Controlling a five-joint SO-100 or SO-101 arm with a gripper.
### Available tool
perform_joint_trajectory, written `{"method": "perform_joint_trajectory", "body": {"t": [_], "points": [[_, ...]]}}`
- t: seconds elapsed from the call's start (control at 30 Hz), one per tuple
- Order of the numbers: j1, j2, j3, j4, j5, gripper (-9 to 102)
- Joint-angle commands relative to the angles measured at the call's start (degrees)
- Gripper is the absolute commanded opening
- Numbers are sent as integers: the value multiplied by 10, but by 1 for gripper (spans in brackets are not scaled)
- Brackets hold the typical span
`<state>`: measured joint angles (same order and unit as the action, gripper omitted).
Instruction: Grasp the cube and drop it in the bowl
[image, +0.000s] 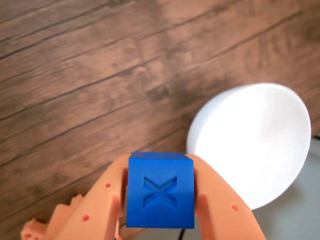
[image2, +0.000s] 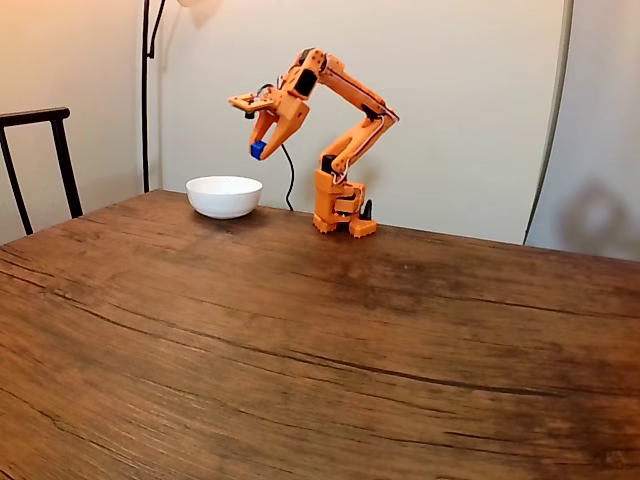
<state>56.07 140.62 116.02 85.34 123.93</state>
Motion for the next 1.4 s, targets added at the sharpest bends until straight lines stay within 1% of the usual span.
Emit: {"method": "perform_joint_trajectory", "body": {"t": [0.0, 0.13, 0.43, 0.77, 0.97, 1.1, 1.2, 1.27, 1.37], "points": [[56, 11, 8, -31, 2, 5], [120, 11, 41, -83, 16, 5], [266, 4, 153, -233, 40, 5], [356, 2, 294, -455, 40, 5], [372, 1, 370, -565, 40, 5], [372, 1, 411, -614, 35, 6], [371, 1, 429, -631, 34, 7], [371, 1, 429, -631, 36, 11], [371, 1, 425, -631, 34, 21]]}}
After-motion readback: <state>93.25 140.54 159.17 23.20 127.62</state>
